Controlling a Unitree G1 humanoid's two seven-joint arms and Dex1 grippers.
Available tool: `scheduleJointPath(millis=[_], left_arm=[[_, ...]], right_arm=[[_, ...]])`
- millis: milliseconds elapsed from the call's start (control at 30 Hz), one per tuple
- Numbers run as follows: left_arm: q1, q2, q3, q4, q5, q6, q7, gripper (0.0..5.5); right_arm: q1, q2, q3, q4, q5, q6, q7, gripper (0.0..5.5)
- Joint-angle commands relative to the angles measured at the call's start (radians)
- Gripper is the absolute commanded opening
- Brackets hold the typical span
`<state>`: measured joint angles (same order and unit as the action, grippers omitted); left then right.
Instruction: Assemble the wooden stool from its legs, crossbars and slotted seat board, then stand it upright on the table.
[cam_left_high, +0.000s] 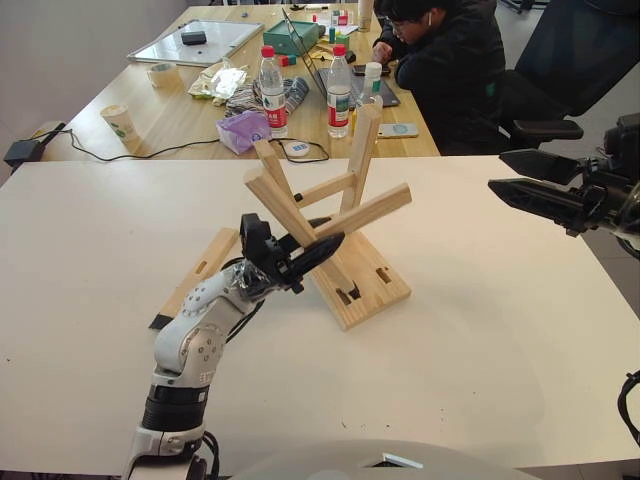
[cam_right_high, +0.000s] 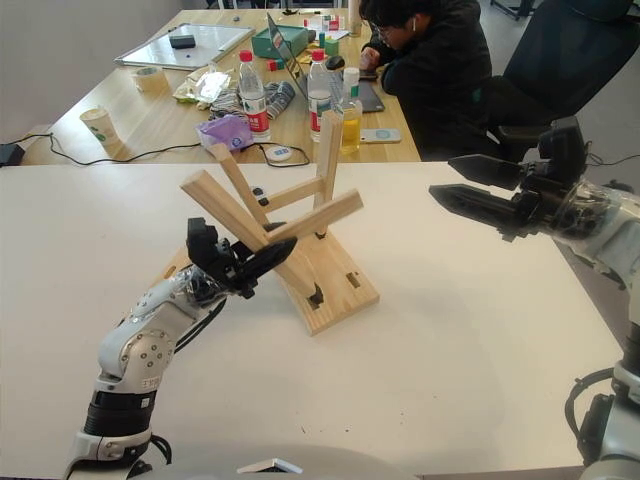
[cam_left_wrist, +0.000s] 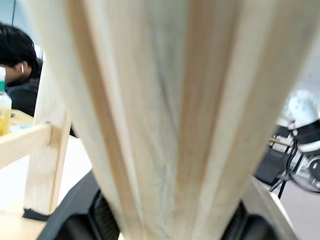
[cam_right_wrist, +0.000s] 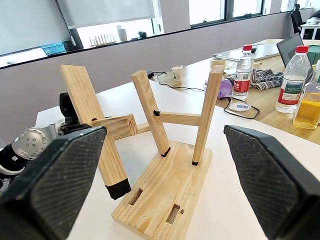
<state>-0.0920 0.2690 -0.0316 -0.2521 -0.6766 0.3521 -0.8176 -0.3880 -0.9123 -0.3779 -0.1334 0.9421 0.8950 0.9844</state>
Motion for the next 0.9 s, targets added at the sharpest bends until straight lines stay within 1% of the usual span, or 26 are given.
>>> scheduleJointPath(millis=[33,200,300,467,667,900], left_arm=[[0.014,-0.006,-0.028,0.076,0.101,-0.106,-0.015,2.09],[0.005,-0.045,-0.053,0.156,0.174,-0.201,-0.005,2.09],[0.0,-0.066,-0.061,0.2,0.195,-0.228,0.0,2.09],[0.02,-0.048,-0.078,0.207,0.231,-0.256,-0.011,2.09],[0.057,0.01,-0.11,0.108,0.261,-0.189,0.017,2.09],[0.069,0.043,-0.152,-0.002,0.274,-0.065,0.086,2.06]], right_arm=[[-0.009,0.009,0.015,0.0,-0.014,-0.019,0.005,4.33],[-0.013,0.005,0.03,0.007,-0.022,-0.033,0.012,4.33],[-0.006,0.009,0.044,0.003,-0.036,-0.045,0.014,4.33],[-0.008,0.009,0.048,-0.002,-0.039,-0.045,0.015,4.33],[0.034,0.017,0.022,-0.032,-0.034,-0.049,-0.004,4.33],[0.068,0.025,0.0,-0.062,-0.022,-0.049,-0.029,4.33]])
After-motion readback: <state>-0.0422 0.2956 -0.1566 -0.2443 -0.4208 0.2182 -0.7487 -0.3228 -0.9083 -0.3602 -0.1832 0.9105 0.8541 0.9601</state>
